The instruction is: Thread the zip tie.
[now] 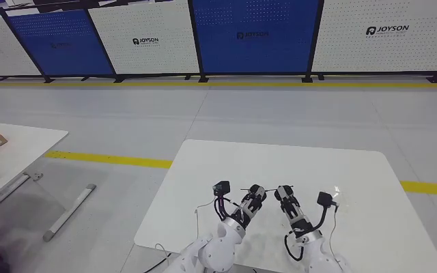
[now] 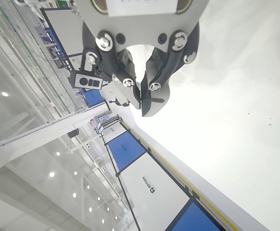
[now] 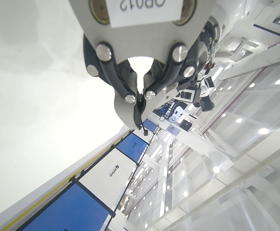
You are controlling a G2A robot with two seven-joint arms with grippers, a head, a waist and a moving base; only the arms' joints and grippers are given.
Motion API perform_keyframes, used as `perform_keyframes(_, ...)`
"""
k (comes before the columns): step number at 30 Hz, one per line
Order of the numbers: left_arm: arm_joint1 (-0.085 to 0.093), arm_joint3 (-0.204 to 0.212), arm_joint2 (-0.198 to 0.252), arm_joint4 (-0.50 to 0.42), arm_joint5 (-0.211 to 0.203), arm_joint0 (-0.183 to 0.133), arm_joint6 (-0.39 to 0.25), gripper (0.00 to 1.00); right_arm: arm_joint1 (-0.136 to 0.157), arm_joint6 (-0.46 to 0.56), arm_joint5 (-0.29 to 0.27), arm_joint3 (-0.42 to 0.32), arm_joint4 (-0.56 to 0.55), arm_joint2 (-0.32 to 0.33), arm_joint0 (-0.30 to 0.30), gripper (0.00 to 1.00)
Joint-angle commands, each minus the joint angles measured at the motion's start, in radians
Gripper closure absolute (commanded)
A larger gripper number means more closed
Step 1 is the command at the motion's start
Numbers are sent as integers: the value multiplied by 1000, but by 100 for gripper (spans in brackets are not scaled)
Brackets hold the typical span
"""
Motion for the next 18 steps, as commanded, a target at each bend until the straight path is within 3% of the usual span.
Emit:
perform_keyframes(1,0,-1,-1,-2,-3,1,-6,100,0,12,1,3,4,-1,4,100)
perform_keyframes(16,0,-8,-7,5,-16,9,-19,100,-1,28,-1,14,4,-7,13,100)
perform_keyframes(17,-1,-8,-8,2,-15,10,-19,96,-1,27,-2,14,4,-7,13,100)
perform_keyframes(18,-1,-8,-8,0,-15,10,-18,75,-1,26,-3,14,4,-6,12,100)
